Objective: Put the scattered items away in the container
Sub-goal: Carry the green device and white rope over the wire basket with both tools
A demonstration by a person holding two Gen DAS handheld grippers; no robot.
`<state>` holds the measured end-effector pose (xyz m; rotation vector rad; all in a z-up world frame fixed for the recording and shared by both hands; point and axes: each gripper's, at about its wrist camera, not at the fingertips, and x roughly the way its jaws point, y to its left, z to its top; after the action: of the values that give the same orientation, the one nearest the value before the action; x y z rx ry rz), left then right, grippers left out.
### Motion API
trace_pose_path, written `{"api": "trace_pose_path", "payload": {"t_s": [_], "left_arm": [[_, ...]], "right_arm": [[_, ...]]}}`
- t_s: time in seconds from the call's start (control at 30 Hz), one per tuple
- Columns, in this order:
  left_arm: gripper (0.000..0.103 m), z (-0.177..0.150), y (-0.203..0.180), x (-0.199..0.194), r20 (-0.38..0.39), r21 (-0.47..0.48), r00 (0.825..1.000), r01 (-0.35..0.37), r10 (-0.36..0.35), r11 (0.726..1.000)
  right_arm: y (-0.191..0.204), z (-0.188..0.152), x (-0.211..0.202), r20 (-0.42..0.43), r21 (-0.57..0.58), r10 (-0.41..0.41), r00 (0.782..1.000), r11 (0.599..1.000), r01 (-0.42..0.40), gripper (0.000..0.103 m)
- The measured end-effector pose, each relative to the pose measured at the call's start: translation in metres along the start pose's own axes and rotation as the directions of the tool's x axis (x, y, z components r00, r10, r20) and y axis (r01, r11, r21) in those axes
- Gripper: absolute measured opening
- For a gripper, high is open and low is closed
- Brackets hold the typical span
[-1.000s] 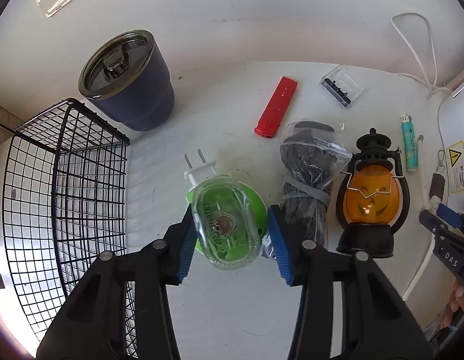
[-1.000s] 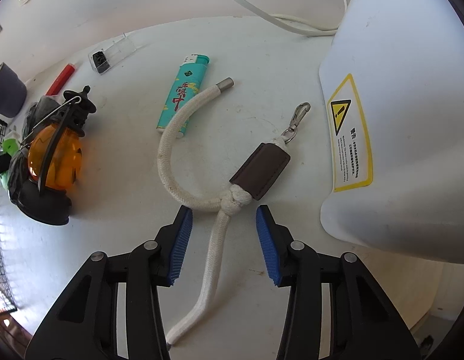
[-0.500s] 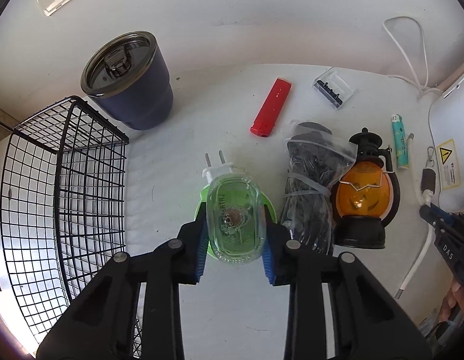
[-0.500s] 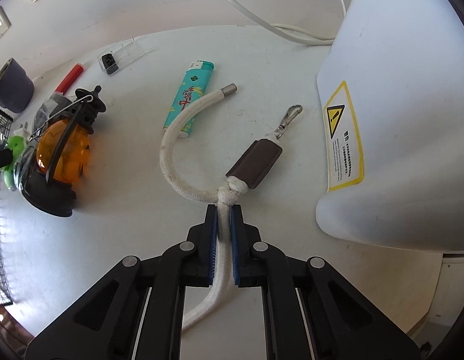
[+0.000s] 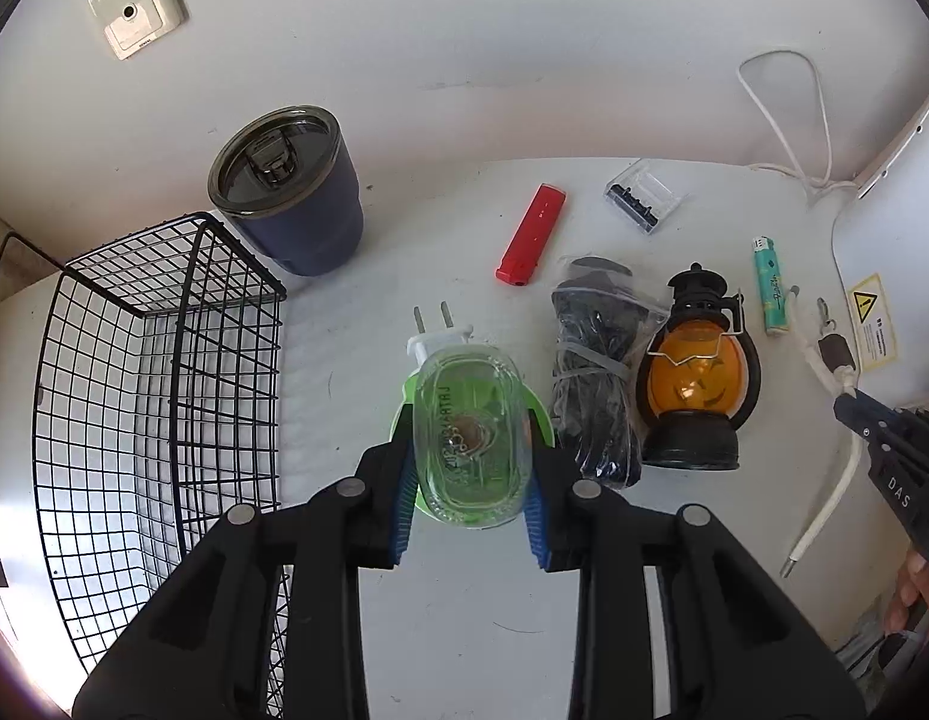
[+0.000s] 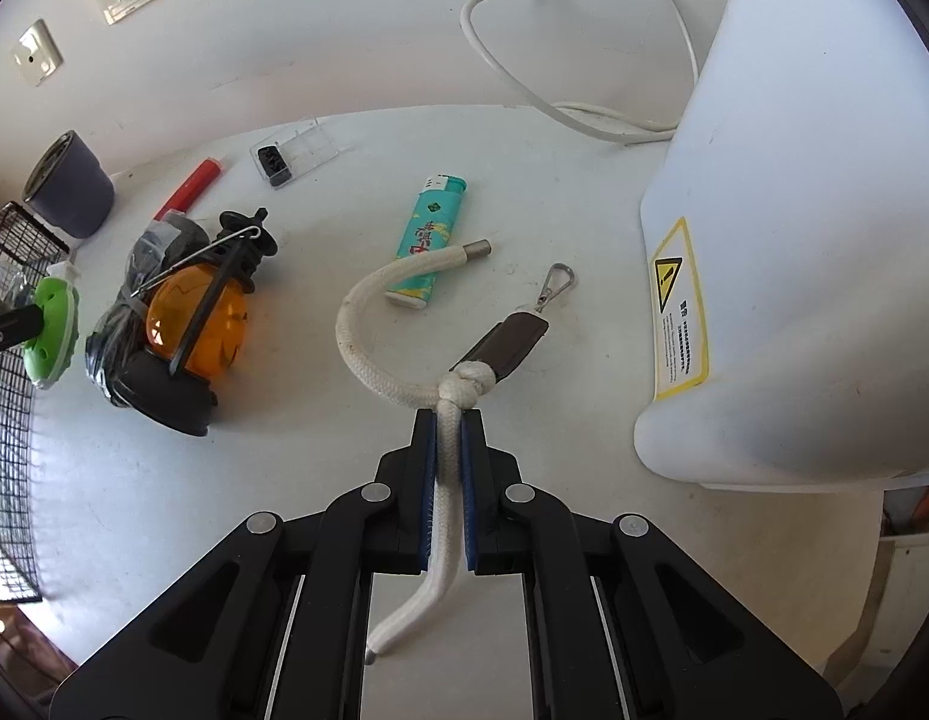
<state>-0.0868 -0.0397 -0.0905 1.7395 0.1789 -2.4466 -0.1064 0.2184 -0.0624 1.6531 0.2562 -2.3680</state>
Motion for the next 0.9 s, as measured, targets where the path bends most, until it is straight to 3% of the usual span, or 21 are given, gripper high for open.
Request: {"api": "trace_pose_path", "payload": {"t_s": [0.1,0.17,0.3,0.9], "left_arm": [[0.026,0.000,0.002,-0.006,0.021,-0.004,1.000,-0.002,0.002,1.000],[0.026,0.001,0.002,-0.011,0.037,-0.008,0.999,-0.002,0.002,1.000],[0.026,-0.001,0.007,-0.029,0.056,-0.026,0.998,0.007,-0.005,1.000],[0.026,-0.021,0.014,-0.091,0.154,-0.084,0.987,-0.039,0.051,0.996]], "right_arm": [[0.000,-0.006,-0.017,0.019,-0.002,0.006,1.000,1.000,-0.006,0.005],[0.009,0.015,0.018,0.036,-0.004,0.011,0.999,1.000,-0.011,0.005],[0.013,0.020,0.010,0.069,-0.006,0.022,0.997,1.000,-0.022,0.005],[0.049,0.033,-0.058,0.198,-0.089,0.111,0.974,0.991,-0.095,0.005]]}}
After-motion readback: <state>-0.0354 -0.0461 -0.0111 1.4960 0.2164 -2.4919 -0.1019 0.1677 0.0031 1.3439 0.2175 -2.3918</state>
